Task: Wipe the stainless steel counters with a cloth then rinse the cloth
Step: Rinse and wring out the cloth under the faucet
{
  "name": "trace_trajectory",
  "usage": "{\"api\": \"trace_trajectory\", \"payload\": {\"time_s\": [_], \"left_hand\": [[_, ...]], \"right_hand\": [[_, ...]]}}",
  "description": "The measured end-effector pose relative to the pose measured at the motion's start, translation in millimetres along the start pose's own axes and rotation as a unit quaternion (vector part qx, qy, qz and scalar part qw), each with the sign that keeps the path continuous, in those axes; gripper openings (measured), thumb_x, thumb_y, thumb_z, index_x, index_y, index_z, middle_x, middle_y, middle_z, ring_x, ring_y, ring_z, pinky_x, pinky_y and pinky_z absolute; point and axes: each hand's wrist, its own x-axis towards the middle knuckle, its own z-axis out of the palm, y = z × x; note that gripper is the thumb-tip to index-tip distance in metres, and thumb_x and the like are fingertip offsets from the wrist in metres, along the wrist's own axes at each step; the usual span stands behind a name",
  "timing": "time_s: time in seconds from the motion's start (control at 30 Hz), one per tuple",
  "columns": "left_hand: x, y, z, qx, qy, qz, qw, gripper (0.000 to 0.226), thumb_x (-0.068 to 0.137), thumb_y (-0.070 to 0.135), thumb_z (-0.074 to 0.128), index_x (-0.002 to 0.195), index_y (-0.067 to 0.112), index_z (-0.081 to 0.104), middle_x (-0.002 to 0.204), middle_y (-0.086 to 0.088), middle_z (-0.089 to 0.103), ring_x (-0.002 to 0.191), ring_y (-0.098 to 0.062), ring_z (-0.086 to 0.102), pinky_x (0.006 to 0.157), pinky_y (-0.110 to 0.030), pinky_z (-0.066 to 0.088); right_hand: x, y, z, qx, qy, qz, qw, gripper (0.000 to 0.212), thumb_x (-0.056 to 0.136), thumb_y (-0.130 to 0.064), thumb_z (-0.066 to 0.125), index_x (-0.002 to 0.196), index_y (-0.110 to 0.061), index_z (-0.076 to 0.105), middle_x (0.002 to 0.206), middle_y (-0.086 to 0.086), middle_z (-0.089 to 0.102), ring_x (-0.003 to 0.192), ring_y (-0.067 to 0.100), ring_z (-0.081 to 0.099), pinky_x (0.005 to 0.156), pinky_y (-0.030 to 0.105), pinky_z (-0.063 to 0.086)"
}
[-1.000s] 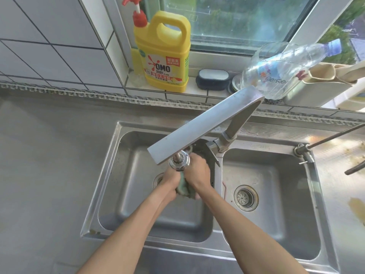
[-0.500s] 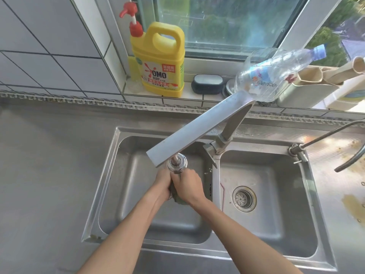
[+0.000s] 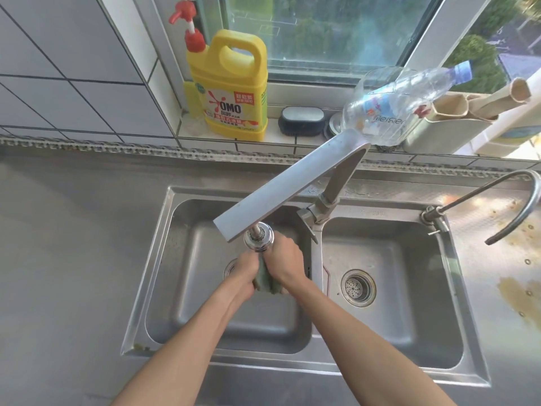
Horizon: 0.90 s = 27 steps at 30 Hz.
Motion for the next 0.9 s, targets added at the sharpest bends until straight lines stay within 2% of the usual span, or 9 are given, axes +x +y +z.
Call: {"api": "trace_trajectory", "payload": {"time_s": [0.13, 0.27, 0.37, 0.43, 0.5, 0.57, 0.67, 0.73, 0.9], "left_hand": [[3.8, 3.2, -5.3, 0.016, 0.013, 0.015, 1.000, 0.055, 0.097, 0.022, 0.047, 0.044, 0.017, 0.058, 0.058, -0.009, 0.063, 0.062, -0.029, 0.060, 0.060, -0.031, 0.044], [-6.1, -19.5, -12.8, 0.130, -0.098, 0.047, 0.986, 0.047, 0.106, 0.038, 0.050, 0.080, 0.009, 0.077, 0.088, -0.016, 0.079, 0.081, -0.029, 0.076, 0.071, -0.038, 0.062], [1.3, -22.3, -34.7, 0.332, -0.009, 0.136, 0.933, 0.042, 0.110, 0.034, 0.045, 0.082, 0.010, 0.064, 0.086, -0.010, 0.069, 0.081, -0.023, 0.064, 0.082, -0.049, 0.057], [4.7, -18.4, -51.4, 0.388, 0.019, 0.155, 0.908, 0.020, 0.104, 0.023, 0.058, 0.103, 0.004, 0.061, 0.103, -0.016, 0.068, 0.098, -0.031, 0.067, 0.091, -0.049, 0.055], [6.4, -13.1, -64.1, 0.400, -0.046, 0.177, 0.898, 0.064, 0.085, 0.008, 0.071, 0.142, 0.008, 0.042, 0.136, -0.013, 0.059, 0.127, -0.027, 0.060, 0.109, -0.045, 0.051], [4.5, -3.7, -66.4, 0.381, -0.104, 0.203, 0.896, 0.096, 0.074, 0.009, 0.079, 0.155, 0.022, 0.029, 0.146, 0.000, 0.053, 0.130, -0.017, 0.057, 0.112, -0.037, 0.048], [0.9, 12.4, -55.9, 0.346, -0.171, 0.236, 0.892, 0.060, 0.076, 0.008, 0.091, 0.131, 0.016, 0.067, 0.122, 0.004, 0.076, 0.113, -0.009, 0.071, 0.102, -0.030, 0.055], [-5.1, 19.8, -49.0, 0.318, -0.168, 0.245, 0.900, 0.033, 0.081, 0.006, 0.087, 0.112, 0.011, 0.077, 0.101, 0.003, 0.082, 0.095, -0.007, 0.076, 0.089, -0.027, 0.058], [-13.5, 19.0, -45.3, 0.148, -0.145, 0.194, 0.959, 0.011, 0.096, 0.010, 0.071, 0.101, 0.005, 0.079, 0.097, -0.022, 0.079, 0.082, -0.032, 0.076, 0.070, -0.035, 0.063]], "right_hand": [[-18.3, 1.6, 12.2, -0.009, -0.011, -0.059, 0.998, 0.029, 0.086, -0.042, 0.036, 0.071, -0.017, 0.039, 0.077, 0.021, 0.067, 0.071, 0.045, 0.056, 0.059, 0.037, 0.032], [9.4, 19.9, -5.2, 0.031, -0.034, -0.011, 0.999, 0.037, 0.098, -0.040, 0.046, 0.076, -0.010, 0.048, 0.076, 0.008, 0.064, 0.074, 0.035, 0.054, 0.063, 0.039, 0.038], [17.0, 26.8, -9.0, 0.104, -0.097, -0.030, 0.989, 0.037, 0.096, -0.026, 0.060, 0.069, -0.004, 0.049, 0.062, -0.003, 0.046, 0.061, 0.014, 0.039, 0.060, 0.036, 0.034], [18.5, 26.9, -14.4, 0.167, -0.147, -0.028, 0.975, 0.036, 0.093, -0.024, 0.068, 0.068, -0.001, 0.055, 0.059, -0.007, 0.051, 0.058, 0.008, 0.044, 0.059, 0.032, 0.038], [20.7, 21.4, -23.6, 0.190, -0.220, -0.018, 0.957, 0.038, 0.091, -0.032, 0.073, 0.076, 0.002, 0.066, 0.065, -0.004, 0.066, 0.063, 0.013, 0.057, 0.063, 0.031, 0.047], [23.0, 12.7, -32.3, 0.176, -0.283, -0.025, 0.943, 0.027, 0.087, -0.040, 0.079, 0.075, -0.016, 0.076, 0.068, -0.008, 0.068, 0.064, 0.008, 0.059, 0.064, 0.022, 0.049], [27.5, 2.5, -42.7, 0.166, -0.323, -0.033, 0.931, 0.022, 0.085, -0.038, 0.083, 0.085, -0.015, 0.080, 0.081, -0.003, 0.076, 0.071, 0.007, 0.066, 0.069, 0.022, 0.056], [31.9, 2.7, -49.4, 0.172, -0.318, -0.027, 0.932, 0.023, 0.088, -0.032, 0.079, 0.081, -0.010, 0.077, 0.074, 0.001, 0.076, 0.062, 0.006, 0.065, 0.056, 0.022, 0.054], [26.1, 25.1, -43.4, 0.272, -0.204, 0.037, 0.940, 0.055, 0.074, -0.066, 0.075, 0.104, -0.019, 0.076, 0.101, -0.003, 0.077, 0.090, 0.011, 0.067, 0.093, 0.042, 0.055]]}}
